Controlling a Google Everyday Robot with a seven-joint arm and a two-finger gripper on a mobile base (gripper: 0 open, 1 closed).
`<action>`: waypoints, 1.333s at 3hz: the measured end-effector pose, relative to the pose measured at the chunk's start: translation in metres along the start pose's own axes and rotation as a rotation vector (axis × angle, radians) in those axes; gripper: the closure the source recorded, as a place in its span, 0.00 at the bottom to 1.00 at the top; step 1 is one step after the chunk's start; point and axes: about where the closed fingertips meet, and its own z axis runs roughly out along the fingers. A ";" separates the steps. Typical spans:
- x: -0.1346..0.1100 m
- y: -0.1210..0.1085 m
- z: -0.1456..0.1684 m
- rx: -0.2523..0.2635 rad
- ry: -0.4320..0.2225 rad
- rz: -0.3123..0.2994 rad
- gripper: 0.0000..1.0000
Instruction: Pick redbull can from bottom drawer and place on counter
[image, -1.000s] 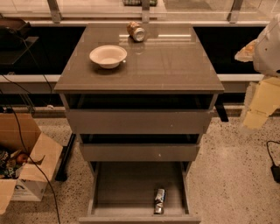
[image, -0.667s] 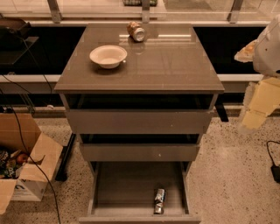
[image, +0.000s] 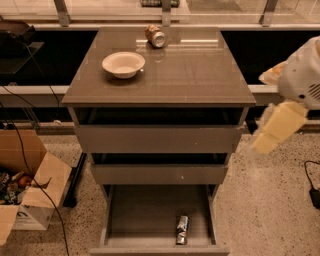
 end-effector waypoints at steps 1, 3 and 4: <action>-0.010 0.008 0.047 -0.045 -0.137 0.063 0.00; -0.011 0.012 0.118 -0.107 -0.310 0.096 0.00; -0.011 0.016 0.125 -0.124 -0.317 0.115 0.00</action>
Offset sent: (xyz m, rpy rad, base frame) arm 0.0429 0.0647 -0.1698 0.5186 0.0096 0.0365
